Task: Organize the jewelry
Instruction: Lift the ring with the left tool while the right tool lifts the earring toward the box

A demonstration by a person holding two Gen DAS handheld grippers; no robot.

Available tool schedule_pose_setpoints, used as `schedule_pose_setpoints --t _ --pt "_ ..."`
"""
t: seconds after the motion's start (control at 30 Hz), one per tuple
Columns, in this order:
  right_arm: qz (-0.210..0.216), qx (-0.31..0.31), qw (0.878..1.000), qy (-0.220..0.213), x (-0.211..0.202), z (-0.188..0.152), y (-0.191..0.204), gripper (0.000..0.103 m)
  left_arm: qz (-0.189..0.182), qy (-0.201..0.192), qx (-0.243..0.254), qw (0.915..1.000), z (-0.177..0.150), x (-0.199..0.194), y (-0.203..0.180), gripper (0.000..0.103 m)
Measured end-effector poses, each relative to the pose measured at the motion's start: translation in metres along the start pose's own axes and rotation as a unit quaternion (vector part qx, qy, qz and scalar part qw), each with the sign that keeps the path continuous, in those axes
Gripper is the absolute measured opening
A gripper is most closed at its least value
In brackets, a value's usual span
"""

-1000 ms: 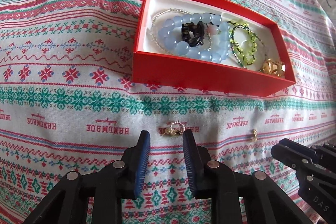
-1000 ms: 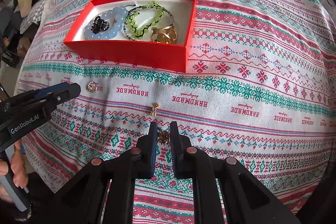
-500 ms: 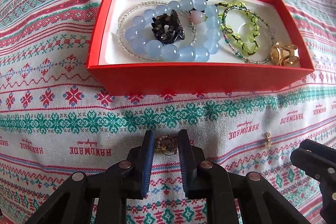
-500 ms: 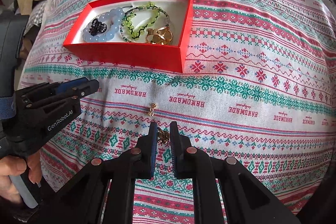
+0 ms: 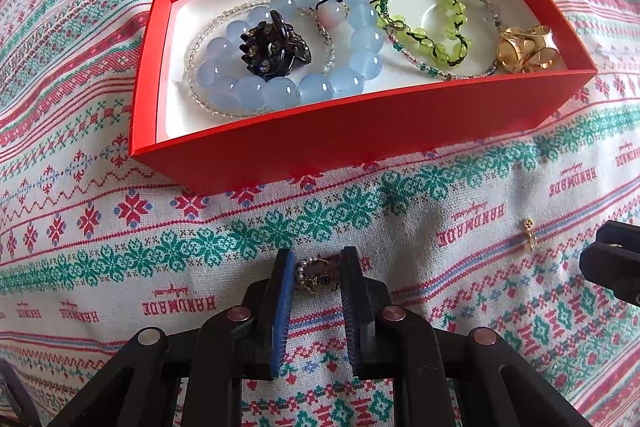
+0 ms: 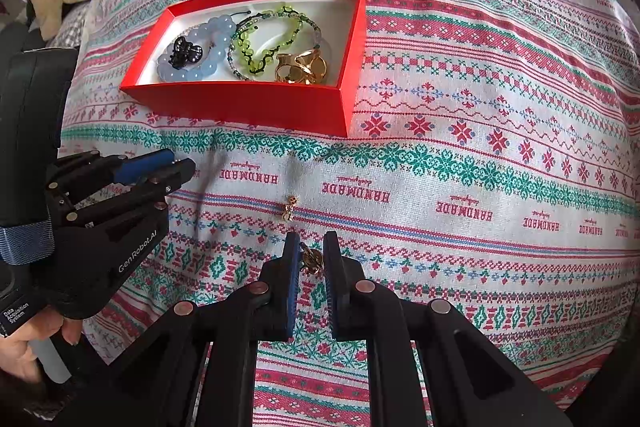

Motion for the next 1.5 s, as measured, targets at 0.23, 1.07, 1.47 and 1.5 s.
schedule_pose_setpoints --t 0.23,1.07,1.47,1.5 --pt "0.002 0.001 1.000 -0.004 -0.003 0.004 -0.003 0.012 -0.011 -0.004 -0.011 0.9999 -0.002 -0.006 0.009 0.010" --pt "0.012 0.001 1.000 -0.002 -0.005 0.005 -0.003 0.012 0.015 -0.004 0.102 0.9947 -0.025 -0.009 -0.003 0.031" --pt "0.013 0.001 1.000 -0.004 -0.005 0.006 -0.003 0.012 0.001 -0.009 0.083 0.9965 -0.024 -0.014 0.005 0.015" --pt "0.014 0.002 1.000 -0.005 -0.006 0.006 -0.004 0.012 -0.001 -0.011 0.081 0.9967 -0.023 -0.023 0.010 0.015"
Point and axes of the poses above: each gripper's, at about its wrist camera, not at the fingertips, and x roughly the way its jaws point, y to its left, z to its top, the point moved 1 cm from there along x, roughly the way its jaws point
